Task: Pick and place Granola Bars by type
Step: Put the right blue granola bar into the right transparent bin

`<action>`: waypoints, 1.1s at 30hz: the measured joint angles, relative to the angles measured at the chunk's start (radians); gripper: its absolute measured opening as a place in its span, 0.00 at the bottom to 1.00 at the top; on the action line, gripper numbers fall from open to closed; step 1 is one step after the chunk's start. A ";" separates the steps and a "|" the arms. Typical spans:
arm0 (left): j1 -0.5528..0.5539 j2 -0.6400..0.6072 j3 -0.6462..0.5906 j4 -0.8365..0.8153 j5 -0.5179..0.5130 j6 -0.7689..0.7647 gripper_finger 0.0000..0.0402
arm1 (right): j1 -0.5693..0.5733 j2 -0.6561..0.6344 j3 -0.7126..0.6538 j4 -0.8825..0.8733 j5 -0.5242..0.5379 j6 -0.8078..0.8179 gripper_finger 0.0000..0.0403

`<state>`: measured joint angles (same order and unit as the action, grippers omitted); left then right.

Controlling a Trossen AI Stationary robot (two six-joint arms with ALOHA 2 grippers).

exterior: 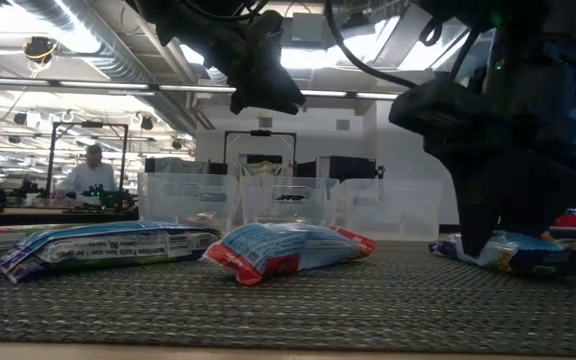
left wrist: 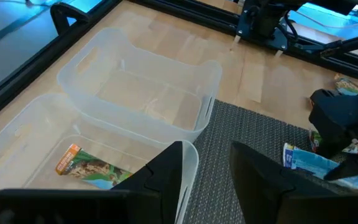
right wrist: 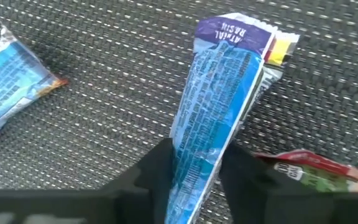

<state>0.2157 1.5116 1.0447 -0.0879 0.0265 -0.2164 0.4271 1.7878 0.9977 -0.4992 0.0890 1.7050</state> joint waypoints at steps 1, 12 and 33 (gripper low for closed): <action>0.000 0.000 0.000 0.000 0.000 0.002 0.31 | 0.000 0.000 0.000 0.000 -0.001 0.000 0.29; 0.000 0.000 0.000 0.000 0.000 0.003 0.31 | 0.001 -0.050 0.046 0.002 0.011 -0.041 0.17; -0.018 0.000 0.000 -0.093 0.000 -0.063 0.31 | -0.364 -0.548 0.075 -0.496 0.353 -0.511 0.17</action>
<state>0.1981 1.5120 1.0443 -0.1814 0.0269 -0.2790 0.0629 1.2395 1.0725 -0.9955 0.4417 1.1942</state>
